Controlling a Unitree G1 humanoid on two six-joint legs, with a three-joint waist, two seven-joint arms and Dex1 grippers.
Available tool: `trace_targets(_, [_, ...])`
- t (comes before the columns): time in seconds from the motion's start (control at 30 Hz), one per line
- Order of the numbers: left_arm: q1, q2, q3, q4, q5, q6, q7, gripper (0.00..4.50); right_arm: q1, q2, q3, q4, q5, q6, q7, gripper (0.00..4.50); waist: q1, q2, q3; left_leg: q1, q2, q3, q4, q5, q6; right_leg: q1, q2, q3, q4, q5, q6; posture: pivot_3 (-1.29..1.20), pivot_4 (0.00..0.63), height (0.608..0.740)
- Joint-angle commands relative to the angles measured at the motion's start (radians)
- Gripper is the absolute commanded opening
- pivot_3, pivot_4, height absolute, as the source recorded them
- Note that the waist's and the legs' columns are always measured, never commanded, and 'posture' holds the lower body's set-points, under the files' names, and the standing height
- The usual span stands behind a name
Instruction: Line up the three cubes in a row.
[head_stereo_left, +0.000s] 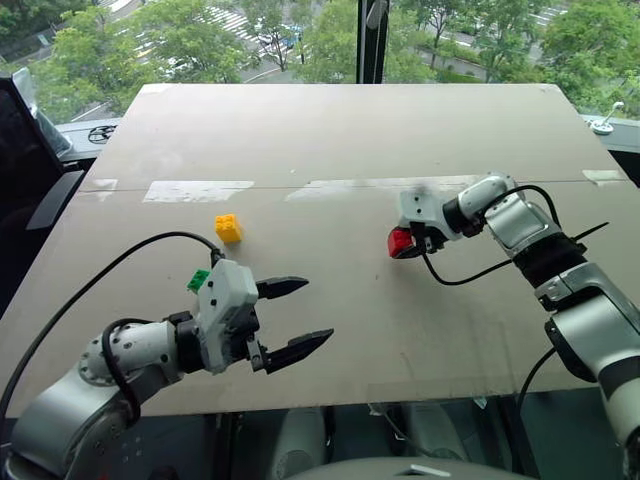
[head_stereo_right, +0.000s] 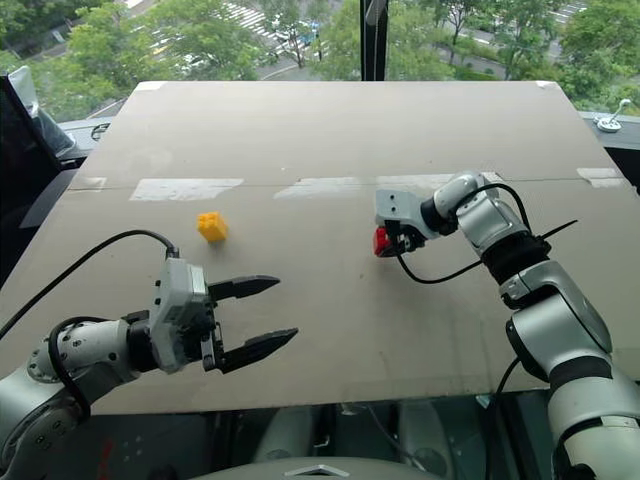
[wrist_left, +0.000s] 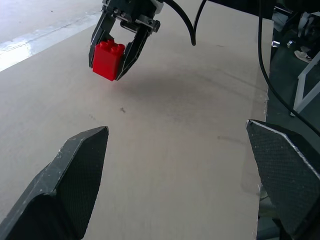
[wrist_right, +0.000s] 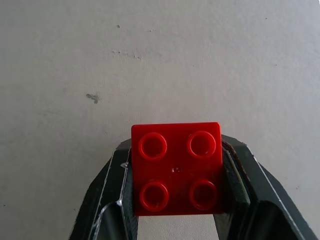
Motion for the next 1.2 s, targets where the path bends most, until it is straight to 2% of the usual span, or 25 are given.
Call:
trace_targets(0.03, [0.012,-0.007,0.016,-0.033,-0.007,-0.012,0.016,4.5,-0.056,0.021,-0.037,0.078,-0.02,-0.048,0.019,1.37,-0.002,0.001,0.0,0.0,0.0,0.0,0.0,0.0,0.0,0.0,0.0,0.0,0.0,0.0,0.0,0.0,0.15,0.74])
trace_targets(0.47, [0.07,-0.009,0.046,-0.042,-0.004,-0.038,0.004,4.5,-0.077,0.055,-0.073,0.213,-0.068,-0.112,0.027,1.37,-0.003,0.001,0.001,0.001,0.0,0.0,0.0,0.0,0.001,0.0,0.0,0.0,0.001,0.0,0.0,0.0,0.15,0.74])
trace_targets(0.53, [0.061,-0.004,0.051,-0.045,-0.015,-0.027,0.01,4.5,-0.079,0.064,-0.081,0.229,-0.063,-0.121,0.04,2.43,-0.003,0.001,0.001,0.001,0.0,0.0,0.0,0.0,0.001,0.0,0.0,0.0,0.001,0.0,0.0,0.0,0.15,0.74])
trace_targets(0.63, [0.045,0.004,0.056,-0.043,-0.03,-0.011,0.02,4.5,-0.081,0.075,-0.099,0.234,-0.056,-0.141,0.049,3.01,-0.003,0.001,0.001,0.001,0.0,0.0,0.0,0.0,0.001,0.0,0.0,0.0,0.001,0.0,0.0,0.0,0.15,0.74])
trace_targets(0.67, [0.042,0.005,0.059,-0.043,-0.035,-0.006,0.025,4.5,-0.081,0.075,-0.105,0.232,-0.055,-0.146,0.053,3.74,-0.003,0.001,0.001,0.001,0.0,0.0,0.0,0.0,0.001,0.0,0.0,0.0,0.001,0.0,0.0,0.0,0.15,0.74])
trace_targets(0.73, [0.041,0.005,0.066,-0.041,-0.041,0.003,0.038,4.5,-0.08,0.074,-0.126,0.217,-0.046,-0.152,0.049,4.46,-0.003,0.002,0.001,0.001,0.0,-0.001,0.0,0.0,0.001,0.0,0.0,0.0,0.001,0.0,0.0,0.0,0.15,0.74])
trace_targets(0.77, [0.043,0.003,0.07,-0.042,-0.044,0.006,0.046,4.5,-0.077,0.07,-0.138,0.201,-0.036,-0.143,0.056,4.46,-0.003,0.002,0.001,0.001,0.0,-0.001,0.0,0.0,0.0,0.0,0.0,0.0,0.001,0.0,0.0,0.0,0.15,0.74])
trace_targets(0.93, [0.113,-0.056,0.15,-0.059,-0.091,0.022,0.137,4.5,0.003,0.001,-0.218,-0.054,0.043,-0.063,0.087,4.46,-0.002,0.002,0.001,0.001,0.001,-0.001,0.0,0.0,0.0,0.0,0.0,0.0,0.001,0.0,0.0,0.0,0.15,0.74])
trace_targets(1.07, [0.191,-0.155,0.243,-0.063,-0.055,0.027,0.304,4.5,0.157,-0.035,-0.341,-0.439,0.195,0.12,0.022,4.46,0.001,0.002,0.001,0.0,0.002,-0.001,-0.001,0.0,0.0,0.0,0.0,-0.001,0.001,0.0,0.0,0.0,0.15,0.74])
trace_targets(1.13, [0.214,-0.196,0.284,-0.06,-0.051,0.048,0.394,4.5,0.282,-0.038,-0.418,-0.661,0.293,0.164,-0.031,4.46,0.004,0.002,0.001,0.0,0.002,-0.002,-0.001,0.0,0.0,0.0,0.0,-0.002,0.001,0.0,0.0,0.0,0.15,0.74])
trace_targets(1.2, [0.219,-0.184,0.3,-0.047,-0.017,0.058,0.42,4.5,0.394,-0.049,-0.458,-0.848,0.36,0.27,-0.097,4.46,0.006,0.002,0.001,0.001,0.002,-0.003,-0.001,-0.001,0.001,0.0,0.0,-0.002,0.001,0.0,0.0,0.0,0.15,0.74])
